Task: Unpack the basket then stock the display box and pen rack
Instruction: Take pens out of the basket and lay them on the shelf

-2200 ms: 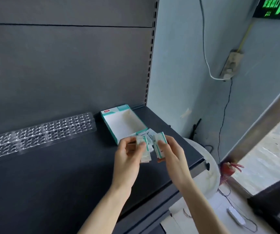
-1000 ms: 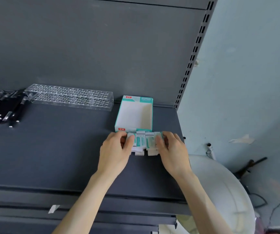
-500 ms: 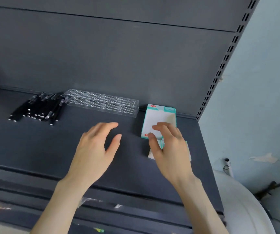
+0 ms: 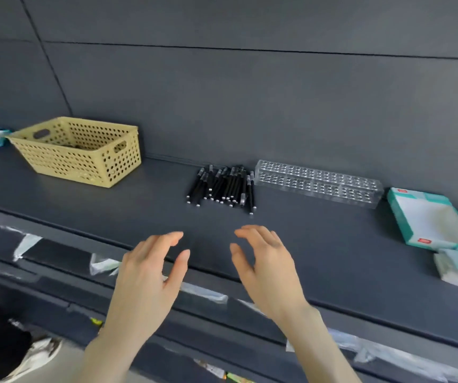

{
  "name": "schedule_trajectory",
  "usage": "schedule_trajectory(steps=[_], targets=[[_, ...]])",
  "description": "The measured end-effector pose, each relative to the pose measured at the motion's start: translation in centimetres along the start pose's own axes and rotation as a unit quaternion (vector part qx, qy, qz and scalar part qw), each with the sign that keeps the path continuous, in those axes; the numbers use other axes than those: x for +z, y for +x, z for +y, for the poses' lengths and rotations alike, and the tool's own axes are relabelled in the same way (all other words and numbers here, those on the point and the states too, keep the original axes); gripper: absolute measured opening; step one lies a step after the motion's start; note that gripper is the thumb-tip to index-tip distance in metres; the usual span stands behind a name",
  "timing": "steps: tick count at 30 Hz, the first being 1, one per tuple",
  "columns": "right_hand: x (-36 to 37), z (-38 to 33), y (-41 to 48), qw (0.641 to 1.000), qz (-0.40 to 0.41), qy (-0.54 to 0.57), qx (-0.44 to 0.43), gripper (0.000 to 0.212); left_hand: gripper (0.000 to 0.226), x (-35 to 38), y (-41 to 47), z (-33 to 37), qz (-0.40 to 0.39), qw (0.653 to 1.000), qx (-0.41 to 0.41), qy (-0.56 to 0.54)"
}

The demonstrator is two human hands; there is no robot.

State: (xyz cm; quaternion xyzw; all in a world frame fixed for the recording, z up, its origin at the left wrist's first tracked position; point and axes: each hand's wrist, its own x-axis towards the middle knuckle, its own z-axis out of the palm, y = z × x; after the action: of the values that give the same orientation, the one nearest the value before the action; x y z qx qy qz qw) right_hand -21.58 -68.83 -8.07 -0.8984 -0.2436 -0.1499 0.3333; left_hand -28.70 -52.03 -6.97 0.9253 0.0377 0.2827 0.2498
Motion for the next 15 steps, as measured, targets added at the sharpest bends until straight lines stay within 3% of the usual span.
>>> schedule_trajectory(steps=[15], targets=[[12.6,-9.5,15.1,0.999,0.023,0.036,0.007,0.028,0.025,-4.7,13.0,-17.0,0.031,0.999,0.044,-0.005]])
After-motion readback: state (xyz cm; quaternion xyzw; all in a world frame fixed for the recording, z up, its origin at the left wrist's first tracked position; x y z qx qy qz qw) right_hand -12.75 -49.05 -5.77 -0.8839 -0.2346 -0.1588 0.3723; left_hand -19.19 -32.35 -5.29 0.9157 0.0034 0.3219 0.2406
